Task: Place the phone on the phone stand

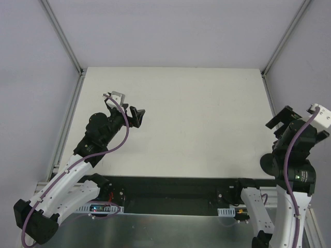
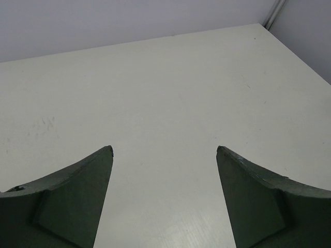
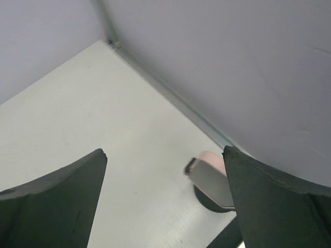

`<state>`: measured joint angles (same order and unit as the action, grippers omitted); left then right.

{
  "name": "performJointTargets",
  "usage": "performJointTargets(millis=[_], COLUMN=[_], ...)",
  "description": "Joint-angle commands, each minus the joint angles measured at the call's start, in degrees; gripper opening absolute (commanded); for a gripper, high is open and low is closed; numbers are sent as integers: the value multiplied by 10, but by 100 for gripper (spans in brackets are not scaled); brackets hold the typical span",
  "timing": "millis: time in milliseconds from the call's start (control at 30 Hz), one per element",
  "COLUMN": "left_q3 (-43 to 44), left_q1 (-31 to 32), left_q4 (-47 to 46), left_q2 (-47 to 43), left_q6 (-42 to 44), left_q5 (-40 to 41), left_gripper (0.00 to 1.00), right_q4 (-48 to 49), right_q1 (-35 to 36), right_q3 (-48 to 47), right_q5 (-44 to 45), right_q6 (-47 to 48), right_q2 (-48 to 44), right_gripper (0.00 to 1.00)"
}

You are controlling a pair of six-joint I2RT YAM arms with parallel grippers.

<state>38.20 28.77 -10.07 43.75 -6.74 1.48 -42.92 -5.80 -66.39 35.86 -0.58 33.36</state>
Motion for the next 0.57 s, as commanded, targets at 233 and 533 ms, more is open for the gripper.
performJointTargets(millis=[233, 533], left_q3=[25, 91], left_q1=[-5, -1], left_q4=[-14, 25], left_q2=[6, -43], left_q6=[-4, -67], left_q5=[0, -68], left_gripper=[80, 84], right_q4=[2, 13], right_q1=[143, 146], right_q3=[4, -79], right_q5=[-421, -443], right_q6=[105, 81], right_q2=[32, -46], right_gripper=[97, 97])
